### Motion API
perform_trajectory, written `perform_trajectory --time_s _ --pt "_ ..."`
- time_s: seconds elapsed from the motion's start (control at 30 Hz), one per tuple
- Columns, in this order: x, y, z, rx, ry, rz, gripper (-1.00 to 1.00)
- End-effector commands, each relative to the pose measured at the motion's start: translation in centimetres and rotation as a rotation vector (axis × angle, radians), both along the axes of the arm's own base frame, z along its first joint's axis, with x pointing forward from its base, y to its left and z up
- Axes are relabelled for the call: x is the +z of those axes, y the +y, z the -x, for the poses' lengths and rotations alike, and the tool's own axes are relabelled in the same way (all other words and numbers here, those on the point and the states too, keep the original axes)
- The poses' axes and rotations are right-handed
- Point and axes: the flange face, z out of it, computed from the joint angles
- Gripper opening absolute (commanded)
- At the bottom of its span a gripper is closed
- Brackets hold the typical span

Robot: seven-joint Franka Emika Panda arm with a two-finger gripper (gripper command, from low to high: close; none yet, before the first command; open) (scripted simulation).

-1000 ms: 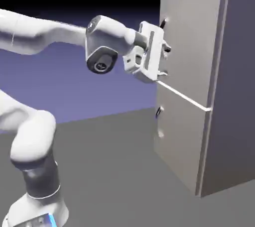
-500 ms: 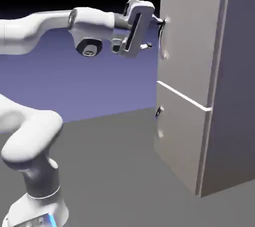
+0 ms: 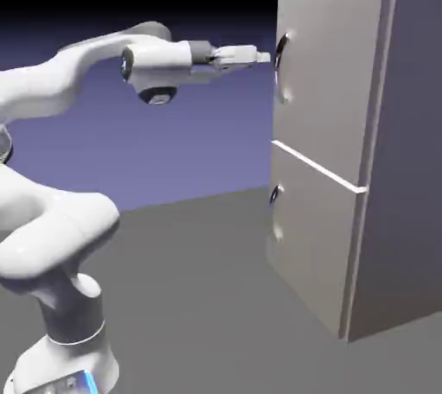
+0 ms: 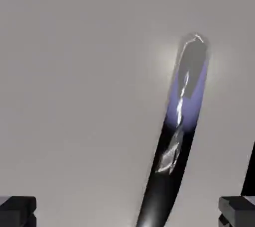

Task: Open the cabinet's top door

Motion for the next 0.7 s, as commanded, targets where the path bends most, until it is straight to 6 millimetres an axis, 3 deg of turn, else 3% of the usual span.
perform_trajectory --time_s 0.0,0.07,0.23,0.27,0.3,0.67 --pt "-0.7 0.4 -0.4 0.001 -0.008 -0.058 0.00" --pt "-1.2 0.7 -0.7 0.002 -0.013 -0.093 0.00" --pt "-1.2 0.4 -5.7 0.002 -0.013 -0.093 0.00" --pt "-1.2 0.4 -5.7 0.002 -0.013 -0.093 -1.00" --pt "-1.2 0.4 -5.7 0.002 -0.013 -0.093 -1.00" --pt "-1.2 -5.9 3.6 0.357 0.003 -0.095 -1.00"
